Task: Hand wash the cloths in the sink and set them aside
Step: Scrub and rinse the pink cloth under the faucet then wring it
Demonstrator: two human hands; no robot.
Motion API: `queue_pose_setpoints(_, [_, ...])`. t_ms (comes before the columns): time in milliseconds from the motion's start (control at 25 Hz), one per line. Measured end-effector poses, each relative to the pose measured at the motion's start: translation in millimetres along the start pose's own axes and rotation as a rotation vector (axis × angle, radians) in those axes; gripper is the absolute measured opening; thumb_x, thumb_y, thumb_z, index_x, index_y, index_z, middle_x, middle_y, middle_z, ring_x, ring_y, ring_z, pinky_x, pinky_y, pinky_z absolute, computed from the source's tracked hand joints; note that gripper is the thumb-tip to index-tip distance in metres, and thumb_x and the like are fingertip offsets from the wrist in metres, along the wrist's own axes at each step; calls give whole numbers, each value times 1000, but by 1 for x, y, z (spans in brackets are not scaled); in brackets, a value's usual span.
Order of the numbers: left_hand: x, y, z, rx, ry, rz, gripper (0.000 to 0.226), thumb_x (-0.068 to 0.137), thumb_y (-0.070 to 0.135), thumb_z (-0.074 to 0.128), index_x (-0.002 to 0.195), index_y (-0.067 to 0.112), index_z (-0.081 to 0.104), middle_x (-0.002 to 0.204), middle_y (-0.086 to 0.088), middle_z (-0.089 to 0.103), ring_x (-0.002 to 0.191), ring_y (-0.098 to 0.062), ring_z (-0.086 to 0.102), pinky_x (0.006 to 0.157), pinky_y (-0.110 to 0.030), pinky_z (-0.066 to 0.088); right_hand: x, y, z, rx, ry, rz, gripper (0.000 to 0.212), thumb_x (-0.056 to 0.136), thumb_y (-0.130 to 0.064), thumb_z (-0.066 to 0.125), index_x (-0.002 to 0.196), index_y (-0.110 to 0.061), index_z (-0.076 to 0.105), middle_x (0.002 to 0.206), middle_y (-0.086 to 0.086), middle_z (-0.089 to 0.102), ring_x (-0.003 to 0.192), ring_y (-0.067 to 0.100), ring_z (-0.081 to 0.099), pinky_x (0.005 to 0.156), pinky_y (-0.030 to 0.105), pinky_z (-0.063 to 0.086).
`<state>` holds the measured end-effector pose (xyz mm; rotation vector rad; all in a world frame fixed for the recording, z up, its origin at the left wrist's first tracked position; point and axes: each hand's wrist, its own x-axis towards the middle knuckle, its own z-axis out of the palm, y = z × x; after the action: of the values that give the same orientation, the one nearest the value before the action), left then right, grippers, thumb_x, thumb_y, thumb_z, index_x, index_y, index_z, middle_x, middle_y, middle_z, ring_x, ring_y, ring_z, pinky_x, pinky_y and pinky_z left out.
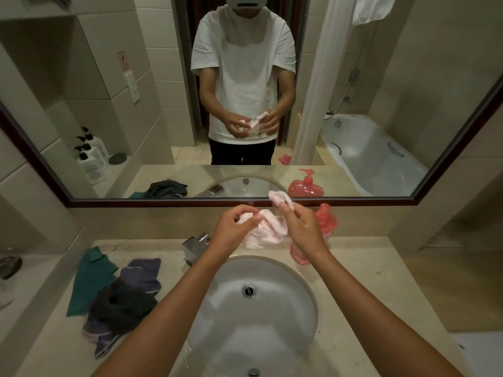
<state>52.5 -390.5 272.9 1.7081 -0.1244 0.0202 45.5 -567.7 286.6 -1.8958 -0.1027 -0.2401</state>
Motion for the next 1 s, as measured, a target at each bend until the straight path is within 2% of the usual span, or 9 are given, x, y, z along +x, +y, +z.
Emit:
queue_pose_setpoints(80, [-1, -2, -2, 71, -118, 7, 32, 93, 28, 72, 124, 23, 68, 121, 9, 68, 114, -4, 61, 95, -22, 49, 12, -12, -10, 53, 41, 25, 43, 99, -49, 54, 105, -12, 75, 92, 6, 74, 84, 23, 68, 73, 44, 54])
queue_pose_setpoints(160, [1, 1, 1, 113, -217, 1, 38, 94, 35, 68, 131, 27, 63, 125, 12, 66, 116, 1, 60, 99, -26, 47, 24, -25, -19, 291, -39, 128, 36, 95, -51, 56, 106, -23, 76, 82, 0, 73, 76, 18, 69, 68, 36, 55])
queue_pose_setpoints(320, [8, 20, 13, -7, -306, 71, 41, 100, 43, 55, 125, 13, 66, 118, -4, 72, 110, -20, 67, 98, -36, 51, 38, -37, -14, 634, -88, 256, 28, 103, -30, 53, 112, -13, 72, 101, 9, 76, 101, 22, 71, 87, 37, 56])
queue_pose_setpoints(400, [13, 25, 16, 0, -315, 122, 29, 100, 33, 59, 114, 11, 71, 106, -5, 74, 97, -16, 69, 88, -31, 52, 40, -38, -13, 726, -73, 269, 28, 103, -28, 52, 108, -17, 77, 104, 4, 76, 101, 18, 72, 90, 35, 57])
queue_pose_setpoints(480, [17, 22, 14, 84, -309, 148, 20, 97, 25, 65, 96, 7, 74, 86, -7, 72, 78, -16, 63, 75, -33, 49, 41, -43, -21, 603, -51, 223, 27, 103, -36, 52, 103, -32, 79, 101, -2, 76, 90, 10, 71, 88, 33, 57])
queue_pose_setpoints(560, [20, 14, 12, 92, -247, 137, 27, 98, 20, 64, 83, -2, 67, 74, -9, 61, 70, -19, 53, 69, -35, 42, 45, -41, -30, 399, 21, 202, 25, 102, -40, 53, 101, -31, 77, 105, 7, 75, 87, 14, 72, 84, 36, 58])
queue_pose_setpoints(720, [26, 14, 0, -50, -54, -25, 30, 105, 14, 46, 82, 1, 60, 73, -2, 58, 68, -14, 55, 68, -35, 44, 49, -23, -44, 378, 62, 265, 24, 99, -22, 61, 90, -2, 70, 90, 20, 72, 87, 36, 68, 78, 44, 55])
queue_pose_setpoints(840, [30, 28, -5, 22, -45, -14, 29, 107, 24, 43, 96, 5, 62, 82, -3, 61, 73, -16, 57, 68, -34, 45, 45, -17, -46, 519, -70, 298, 11, 97, -14, 60, 97, -7, 69, 82, 6, 72, 81, 23, 69, 68, 31, 55])
queue_pose_setpoints(1000, [36, 57, -8, 308, -135, 217, 28, 106, 20, 45, 92, 1, 60, 81, -8, 59, 72, -15, 53, 68, -31, 40, 46, -19, -44, 493, -171, 320, 9, 93, -21, 67, 90, -12, 65, 82, 4, 66, 75, 18, 64, 65, 27, 51])
